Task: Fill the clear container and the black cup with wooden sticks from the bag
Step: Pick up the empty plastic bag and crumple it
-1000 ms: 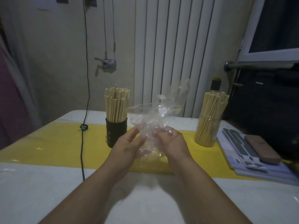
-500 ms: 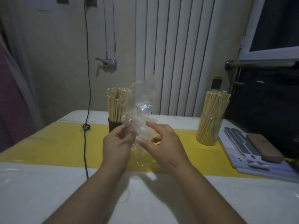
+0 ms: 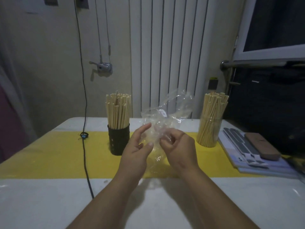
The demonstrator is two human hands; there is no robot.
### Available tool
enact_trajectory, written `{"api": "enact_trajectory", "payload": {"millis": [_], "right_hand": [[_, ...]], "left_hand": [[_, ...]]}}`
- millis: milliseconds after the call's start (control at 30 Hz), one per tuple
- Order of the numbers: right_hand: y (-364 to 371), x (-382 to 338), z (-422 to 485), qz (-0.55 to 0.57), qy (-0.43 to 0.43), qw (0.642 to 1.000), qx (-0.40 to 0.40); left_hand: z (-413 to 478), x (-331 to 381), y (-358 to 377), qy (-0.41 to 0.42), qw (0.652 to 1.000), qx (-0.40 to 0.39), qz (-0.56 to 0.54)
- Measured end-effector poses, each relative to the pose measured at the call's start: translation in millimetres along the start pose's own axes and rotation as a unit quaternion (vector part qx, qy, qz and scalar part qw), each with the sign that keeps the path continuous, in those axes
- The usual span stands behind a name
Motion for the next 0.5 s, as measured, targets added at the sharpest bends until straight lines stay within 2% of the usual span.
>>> {"api": "enact_trajectory", "payload": {"millis": [500], "right_hand": [[-58.3, 8.4, -37.0, -0.045, 0.073, 0.994, 0.068]], "left_hand": [[-0.6, 29.5, 10.2, 0.019, 0.999, 0.023, 0.038]]}}
Point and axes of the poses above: each hand's wrist, its own z-axis towards the middle knuckle, its own y-axis out of the palm, x = y × z, the point moved 5 cm from there along z, towards the middle knuckle, and after that the axes turned 14 degrees about -x, right-handed, at the moved point
